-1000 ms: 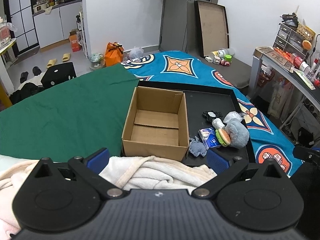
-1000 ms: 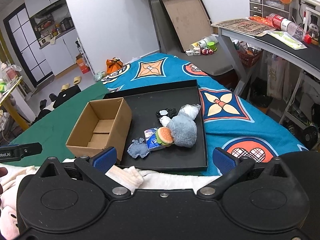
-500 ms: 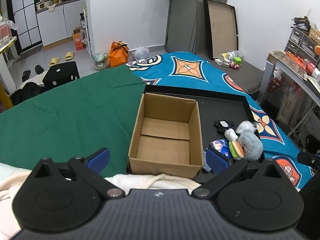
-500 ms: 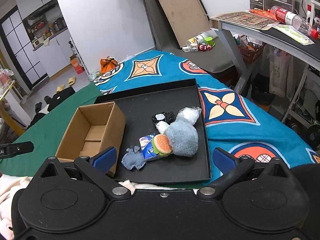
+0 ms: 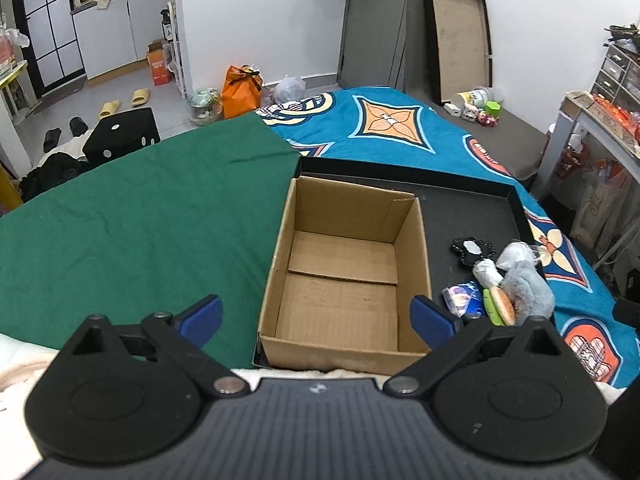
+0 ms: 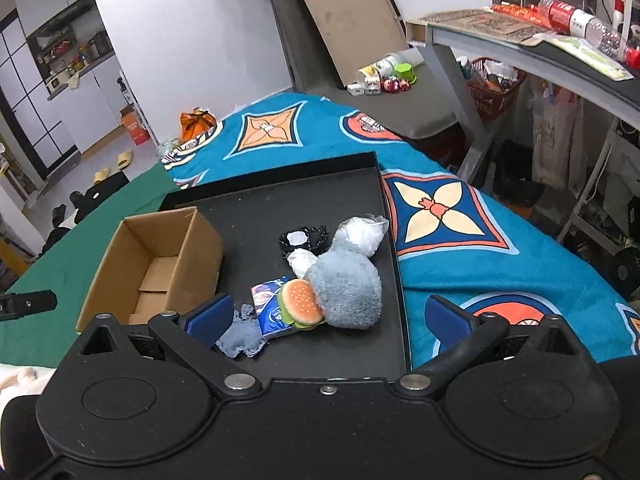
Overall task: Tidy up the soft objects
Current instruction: 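Move the right tool toward the grey plush toy and close on it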
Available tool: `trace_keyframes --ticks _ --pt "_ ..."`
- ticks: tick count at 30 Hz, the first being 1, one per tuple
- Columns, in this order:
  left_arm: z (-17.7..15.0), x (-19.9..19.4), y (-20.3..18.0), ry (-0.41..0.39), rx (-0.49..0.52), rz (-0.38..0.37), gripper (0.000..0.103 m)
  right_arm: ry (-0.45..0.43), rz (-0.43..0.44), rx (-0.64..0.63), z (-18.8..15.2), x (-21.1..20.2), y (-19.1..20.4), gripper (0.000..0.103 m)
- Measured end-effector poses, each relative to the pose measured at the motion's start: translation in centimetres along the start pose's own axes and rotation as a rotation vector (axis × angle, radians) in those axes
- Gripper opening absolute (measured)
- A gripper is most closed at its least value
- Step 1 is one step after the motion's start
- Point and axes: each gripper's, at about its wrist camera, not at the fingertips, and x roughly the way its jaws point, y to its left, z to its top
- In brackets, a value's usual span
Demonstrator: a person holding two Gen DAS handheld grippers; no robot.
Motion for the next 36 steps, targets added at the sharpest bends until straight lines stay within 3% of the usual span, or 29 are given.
trace_keyframes --ticks 7,10,22,34,36 --pt "0.5 2.2 0.2 0.017 -0.002 0.003 0.097 0.032 -0.005 0.010 0.3 2.3 -0.7 0.100" --pt "0.6 3.3 0.5 0.023 -0.004 0.038 0.093 0.048 -0.006 0.018 0.6 3.2 -1.0 0.097" --pt "1.0 7.7 2.3 0.107 -0.024 0.060 0.072 0.145 -0.032 0.037 1.0 8.4 -1.8 0.092" --pt "0.5 10.9 3.9 0.168 -0.046 0.059 0.042 0.210 -0.074 -0.001 1.1 12.7 -1.3 0.090" --pt "0.3 11.2 4.1 0.174 -0.050 0.059 0.033 0.221 -0.081 0.002 1.1 13.4 -1.5 0.089"
